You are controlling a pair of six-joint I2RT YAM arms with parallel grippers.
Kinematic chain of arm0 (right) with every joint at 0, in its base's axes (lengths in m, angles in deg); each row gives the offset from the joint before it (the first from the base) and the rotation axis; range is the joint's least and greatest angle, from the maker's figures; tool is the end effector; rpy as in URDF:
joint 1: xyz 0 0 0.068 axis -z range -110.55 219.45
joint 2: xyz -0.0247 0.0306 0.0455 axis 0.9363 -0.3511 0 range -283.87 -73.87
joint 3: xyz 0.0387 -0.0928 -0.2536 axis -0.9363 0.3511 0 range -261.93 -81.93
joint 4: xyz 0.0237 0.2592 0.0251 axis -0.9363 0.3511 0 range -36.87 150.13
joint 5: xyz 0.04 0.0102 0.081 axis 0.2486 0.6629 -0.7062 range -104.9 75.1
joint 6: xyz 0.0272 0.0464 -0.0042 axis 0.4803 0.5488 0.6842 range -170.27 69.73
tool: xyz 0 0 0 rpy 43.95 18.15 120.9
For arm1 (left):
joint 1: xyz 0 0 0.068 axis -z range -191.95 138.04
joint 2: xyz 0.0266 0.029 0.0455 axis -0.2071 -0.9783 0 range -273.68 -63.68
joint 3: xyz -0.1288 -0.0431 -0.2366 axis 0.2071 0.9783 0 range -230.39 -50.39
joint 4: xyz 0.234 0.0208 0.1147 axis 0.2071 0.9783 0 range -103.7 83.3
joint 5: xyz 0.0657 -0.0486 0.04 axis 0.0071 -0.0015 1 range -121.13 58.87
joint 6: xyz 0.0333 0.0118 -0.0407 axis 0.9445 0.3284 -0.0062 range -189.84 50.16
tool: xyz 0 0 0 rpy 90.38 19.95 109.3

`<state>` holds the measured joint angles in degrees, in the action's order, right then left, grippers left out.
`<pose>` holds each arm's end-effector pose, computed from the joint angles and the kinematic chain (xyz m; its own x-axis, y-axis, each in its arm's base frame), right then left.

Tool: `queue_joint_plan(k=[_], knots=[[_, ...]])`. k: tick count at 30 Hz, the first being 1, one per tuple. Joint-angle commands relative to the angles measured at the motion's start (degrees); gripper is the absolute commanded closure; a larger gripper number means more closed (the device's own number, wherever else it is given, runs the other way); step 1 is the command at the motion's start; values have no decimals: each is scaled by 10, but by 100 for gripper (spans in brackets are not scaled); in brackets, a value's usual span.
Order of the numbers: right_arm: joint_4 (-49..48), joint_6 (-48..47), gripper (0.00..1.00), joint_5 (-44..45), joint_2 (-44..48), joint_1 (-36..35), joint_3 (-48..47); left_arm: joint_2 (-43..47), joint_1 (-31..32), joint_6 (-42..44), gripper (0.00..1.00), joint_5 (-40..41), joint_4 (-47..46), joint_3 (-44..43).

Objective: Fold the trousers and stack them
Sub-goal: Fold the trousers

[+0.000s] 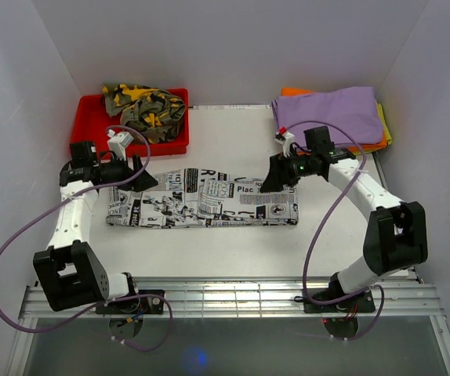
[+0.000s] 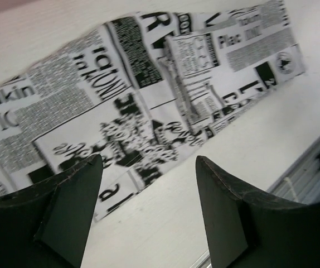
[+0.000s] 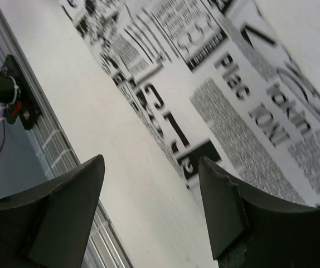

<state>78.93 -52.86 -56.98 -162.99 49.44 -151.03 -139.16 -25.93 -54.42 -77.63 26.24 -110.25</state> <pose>0.3082 0.1376 0.2779 -0.6418 -0.2694 -0.7179 -0.7226 0.5260 0.4486 0.2602 0.0381 0.2796 -0.7099 0.0118 -0.7042 0.4362 0.7923 -0.4265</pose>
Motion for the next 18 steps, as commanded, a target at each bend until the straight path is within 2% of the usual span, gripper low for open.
queue_joint_plan(k=[1, 5, 6, 7, 10, 13, 15, 18], knots=[[142, -136, 27, -53, -2, 51, 63, 12, 38, -76, 22, -112, -38, 1], [170, -172, 34, -75, -28, 99, 100, -16, 118, -152, 22, -125, -121, 33], [171, -174, 36, -84, -36, 105, 106, -33, 159, -181, 22, -125, -145, 43], [171, -181, 37, -89, -53, 110, 110, -40, 170, -241, 23, -125, -211, 55], [168, -194, 41, -85, -91, 127, 117, -89, 213, -349, 26, -137, -343, 95], [153, -194, 42, -55, -135, 133, 127, -147, 259, -359, 29, -123, -393, 91], [143, -184, 45, -42, -155, 147, 131, -174, 284, -353, 31, -104, -395, 78], [139, -172, 46, -31, -170, 169, 138, -235, 290, -362, 36, -34, -386, 63]])
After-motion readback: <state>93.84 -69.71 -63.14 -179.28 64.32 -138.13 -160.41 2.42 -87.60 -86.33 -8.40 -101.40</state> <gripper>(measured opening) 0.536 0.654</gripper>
